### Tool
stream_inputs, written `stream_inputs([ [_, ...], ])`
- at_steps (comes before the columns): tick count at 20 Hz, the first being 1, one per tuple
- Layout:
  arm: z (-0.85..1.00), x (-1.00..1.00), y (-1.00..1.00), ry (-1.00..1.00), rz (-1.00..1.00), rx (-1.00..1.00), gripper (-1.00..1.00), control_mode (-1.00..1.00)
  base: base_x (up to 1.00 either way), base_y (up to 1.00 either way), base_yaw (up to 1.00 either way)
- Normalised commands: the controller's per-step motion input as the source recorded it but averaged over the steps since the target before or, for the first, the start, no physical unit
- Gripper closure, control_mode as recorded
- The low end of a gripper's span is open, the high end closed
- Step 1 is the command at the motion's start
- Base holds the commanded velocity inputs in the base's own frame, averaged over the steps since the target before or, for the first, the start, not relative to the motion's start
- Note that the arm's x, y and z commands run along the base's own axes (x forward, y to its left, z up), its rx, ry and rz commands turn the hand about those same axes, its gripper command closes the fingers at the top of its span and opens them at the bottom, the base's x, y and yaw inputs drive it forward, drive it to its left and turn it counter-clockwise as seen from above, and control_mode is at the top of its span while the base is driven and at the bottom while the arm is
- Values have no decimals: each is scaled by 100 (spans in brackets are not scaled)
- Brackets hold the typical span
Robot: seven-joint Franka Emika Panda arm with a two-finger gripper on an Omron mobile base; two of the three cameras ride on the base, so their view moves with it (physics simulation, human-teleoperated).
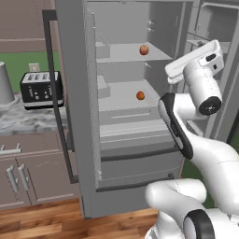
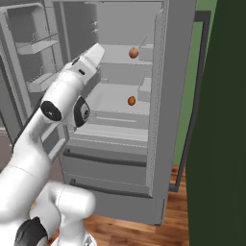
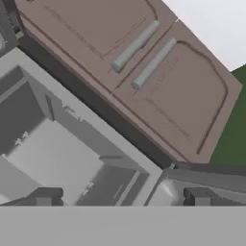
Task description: Retrieve the peach and mango from the fridge and place them into the bowl on the dining table.
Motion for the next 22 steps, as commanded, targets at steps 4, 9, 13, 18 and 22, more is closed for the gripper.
stream_inputs([
  [4, 65, -73, 27, 61, -2, -33, -100, -100, 0, 0, 0],
  [9, -12, -70, 40, 61, 2, -13, -100, -100, 0, 0, 0],
  [13, -98, -100, 16, 32, 12, 1, -100, -100, 0, 0, 0],
  [18, -99, -100, 0, -12, 8, 20, -100, -100, 0, 0, 0],
  [22, -21, -100, 0, -36, -2, 18, -100, -100, 0, 0, 0],
])
